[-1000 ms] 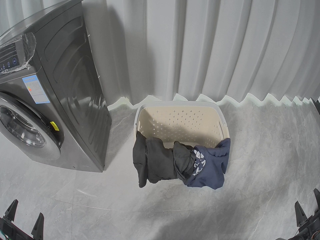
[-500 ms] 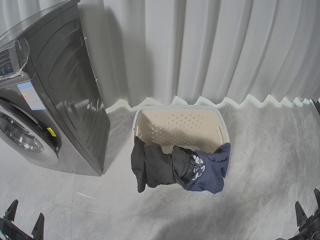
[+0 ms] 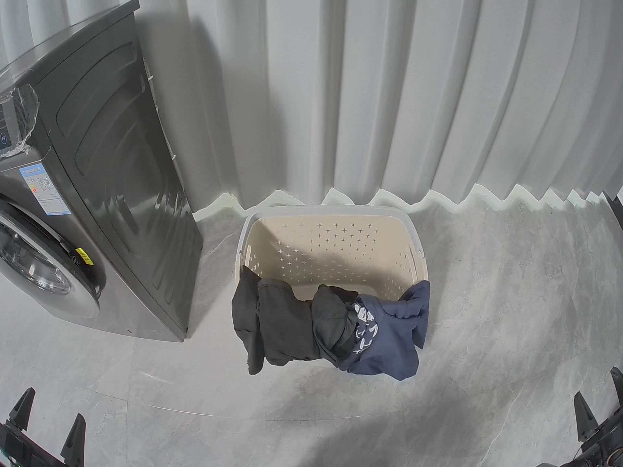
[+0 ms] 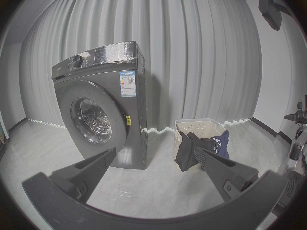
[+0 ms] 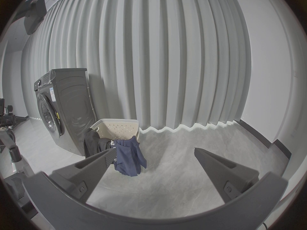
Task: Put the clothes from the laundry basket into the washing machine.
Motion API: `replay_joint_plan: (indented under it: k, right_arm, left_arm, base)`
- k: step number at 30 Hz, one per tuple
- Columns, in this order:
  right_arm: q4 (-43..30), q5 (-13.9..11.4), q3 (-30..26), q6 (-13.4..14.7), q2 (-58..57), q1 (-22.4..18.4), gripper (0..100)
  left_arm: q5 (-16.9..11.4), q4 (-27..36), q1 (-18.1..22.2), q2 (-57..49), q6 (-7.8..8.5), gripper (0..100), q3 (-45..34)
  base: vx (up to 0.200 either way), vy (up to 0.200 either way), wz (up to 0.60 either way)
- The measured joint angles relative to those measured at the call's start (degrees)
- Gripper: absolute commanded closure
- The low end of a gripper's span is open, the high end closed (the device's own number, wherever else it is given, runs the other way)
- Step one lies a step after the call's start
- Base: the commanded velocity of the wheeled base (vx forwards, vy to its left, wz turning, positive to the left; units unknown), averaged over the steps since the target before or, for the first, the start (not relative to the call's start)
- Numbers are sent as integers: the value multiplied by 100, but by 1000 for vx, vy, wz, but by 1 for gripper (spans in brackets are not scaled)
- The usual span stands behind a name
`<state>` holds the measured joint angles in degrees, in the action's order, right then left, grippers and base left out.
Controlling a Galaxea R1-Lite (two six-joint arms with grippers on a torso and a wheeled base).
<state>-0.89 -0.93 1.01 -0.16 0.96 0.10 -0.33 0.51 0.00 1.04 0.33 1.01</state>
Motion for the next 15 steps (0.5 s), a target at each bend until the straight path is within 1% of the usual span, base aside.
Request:
replay_joint_plan:
  k: [3,15]
  right_arm:
    - [0,4,0,0,0,0,0]
    - [0,-11,0,-5,-2,0,0]
  left_arm:
    - [-2,0,0,0,0,0,0]
    - [0,2,0,0,-6,0,0]
  base:
    - [0,0,0]
    - [200,0,0]
